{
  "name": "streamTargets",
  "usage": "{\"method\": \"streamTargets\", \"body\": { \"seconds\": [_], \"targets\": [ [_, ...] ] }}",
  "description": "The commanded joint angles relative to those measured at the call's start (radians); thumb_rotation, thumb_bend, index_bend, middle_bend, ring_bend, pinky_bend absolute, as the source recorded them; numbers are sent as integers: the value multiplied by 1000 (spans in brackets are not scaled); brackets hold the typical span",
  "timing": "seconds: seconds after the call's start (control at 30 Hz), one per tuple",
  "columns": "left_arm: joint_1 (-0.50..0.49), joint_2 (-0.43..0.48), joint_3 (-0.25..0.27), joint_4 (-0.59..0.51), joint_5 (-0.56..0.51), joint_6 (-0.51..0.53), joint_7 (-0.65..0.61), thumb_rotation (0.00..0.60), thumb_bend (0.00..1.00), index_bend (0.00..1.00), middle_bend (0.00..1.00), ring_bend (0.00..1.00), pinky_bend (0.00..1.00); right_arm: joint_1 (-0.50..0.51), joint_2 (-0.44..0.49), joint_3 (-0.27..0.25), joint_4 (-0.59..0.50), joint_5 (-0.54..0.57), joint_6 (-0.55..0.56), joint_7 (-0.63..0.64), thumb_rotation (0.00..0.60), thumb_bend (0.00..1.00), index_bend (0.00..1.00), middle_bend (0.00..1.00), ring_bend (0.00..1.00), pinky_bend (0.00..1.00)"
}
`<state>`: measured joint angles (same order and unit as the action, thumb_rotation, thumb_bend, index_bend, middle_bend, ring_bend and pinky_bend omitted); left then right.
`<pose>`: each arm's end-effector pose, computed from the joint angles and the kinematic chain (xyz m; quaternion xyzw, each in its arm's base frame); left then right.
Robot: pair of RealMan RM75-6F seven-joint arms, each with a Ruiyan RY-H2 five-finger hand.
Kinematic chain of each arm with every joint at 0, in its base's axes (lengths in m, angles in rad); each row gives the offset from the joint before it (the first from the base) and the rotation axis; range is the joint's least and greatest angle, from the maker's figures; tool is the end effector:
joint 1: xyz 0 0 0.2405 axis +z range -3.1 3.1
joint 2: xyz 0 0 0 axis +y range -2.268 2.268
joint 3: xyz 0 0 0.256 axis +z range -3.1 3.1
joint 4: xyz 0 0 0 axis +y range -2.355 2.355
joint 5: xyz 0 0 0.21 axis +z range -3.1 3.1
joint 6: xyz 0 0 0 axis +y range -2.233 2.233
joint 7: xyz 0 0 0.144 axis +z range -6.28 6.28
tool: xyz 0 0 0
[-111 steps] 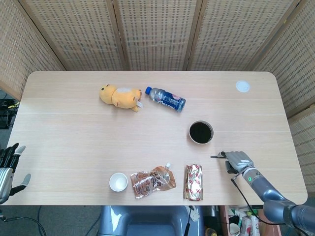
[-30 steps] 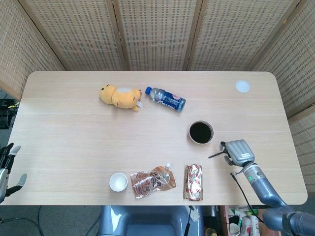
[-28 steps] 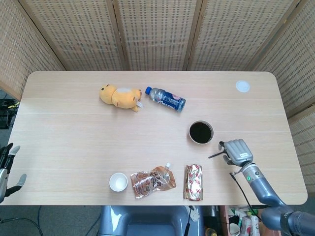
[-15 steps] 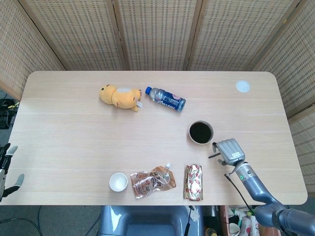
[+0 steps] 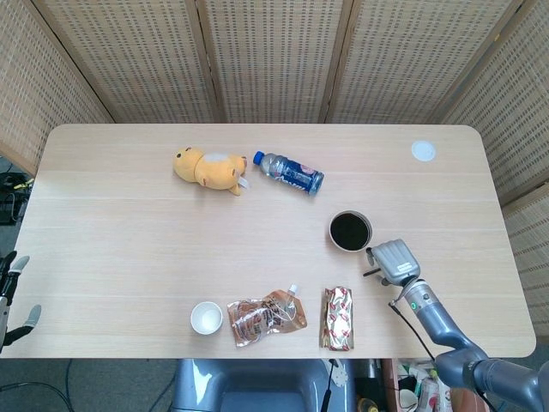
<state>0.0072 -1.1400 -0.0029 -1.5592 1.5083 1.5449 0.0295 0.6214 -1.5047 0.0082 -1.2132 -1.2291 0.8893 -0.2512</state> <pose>-0.3331 0.1419 0.1585 -0.5871 -0.3903 -0.3482 0.6178 -0.2733 -0.3280 -0.0004 0.7800 -0.3496 0.2257 0.4674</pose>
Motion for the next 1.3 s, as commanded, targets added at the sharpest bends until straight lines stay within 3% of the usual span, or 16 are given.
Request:
{"method": "streamTargets", "body": {
  "seconds": [0.03, 0.23, 1.3],
  "targets": [
    [0, 1, 0, -1, 0, 0, 1, 600, 377, 0, 0, 0, 0, 1, -14, 4, 16, -3, -8, -1, 600, 451, 553, 932, 973, 1000],
    [-1, 3, 1, -3, 2, -4, 2, 600, 377, 0, 0, 0, 0, 0, -32, 9, 37, -9, -11, -3, 600, 533, 553, 932, 974, 1000],
    [1, 7, 7, -6, 6, -10, 3, 600, 377, 0, 0, 0, 0, -21, -107, -11, 166, -97, -5, -20, 600, 534, 553, 933, 973, 1000]
  ]
}}
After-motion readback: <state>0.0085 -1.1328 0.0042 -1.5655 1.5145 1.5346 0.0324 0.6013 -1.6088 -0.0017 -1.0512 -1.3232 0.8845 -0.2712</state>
